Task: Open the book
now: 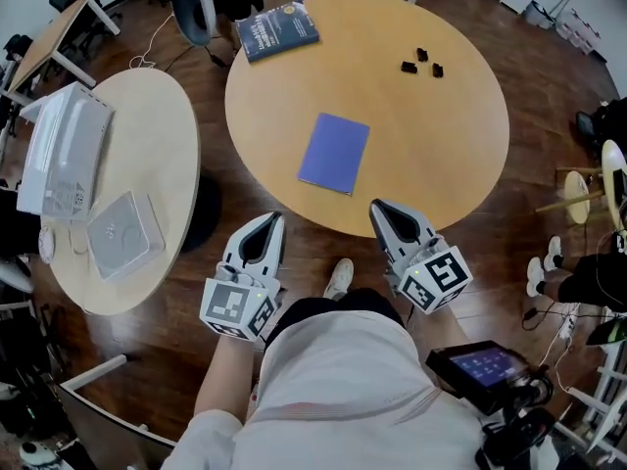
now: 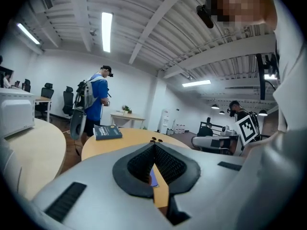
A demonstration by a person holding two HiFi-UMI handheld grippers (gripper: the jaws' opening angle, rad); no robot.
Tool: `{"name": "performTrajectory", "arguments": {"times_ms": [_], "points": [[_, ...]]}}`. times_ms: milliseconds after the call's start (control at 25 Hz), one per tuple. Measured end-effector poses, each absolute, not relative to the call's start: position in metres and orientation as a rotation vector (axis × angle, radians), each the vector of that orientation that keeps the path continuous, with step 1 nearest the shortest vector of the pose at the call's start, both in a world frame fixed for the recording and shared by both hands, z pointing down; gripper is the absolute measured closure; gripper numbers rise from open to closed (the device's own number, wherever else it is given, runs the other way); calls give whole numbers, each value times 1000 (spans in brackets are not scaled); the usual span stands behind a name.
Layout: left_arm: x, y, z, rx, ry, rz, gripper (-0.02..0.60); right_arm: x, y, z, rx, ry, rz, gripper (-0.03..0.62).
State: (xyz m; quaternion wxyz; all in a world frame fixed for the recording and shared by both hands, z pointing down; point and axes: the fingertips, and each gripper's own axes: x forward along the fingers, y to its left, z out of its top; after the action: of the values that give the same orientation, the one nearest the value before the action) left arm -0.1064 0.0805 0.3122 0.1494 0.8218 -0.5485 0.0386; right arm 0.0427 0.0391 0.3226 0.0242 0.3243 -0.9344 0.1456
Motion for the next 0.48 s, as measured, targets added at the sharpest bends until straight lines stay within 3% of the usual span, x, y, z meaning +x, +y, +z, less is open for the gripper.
{"name": "performTrajectory", "arguments": {"times_ms": [480], "points": [[-59,5,335,2451,-1369,174,571,88,-2,348,1173,-2777,515,597]]}}
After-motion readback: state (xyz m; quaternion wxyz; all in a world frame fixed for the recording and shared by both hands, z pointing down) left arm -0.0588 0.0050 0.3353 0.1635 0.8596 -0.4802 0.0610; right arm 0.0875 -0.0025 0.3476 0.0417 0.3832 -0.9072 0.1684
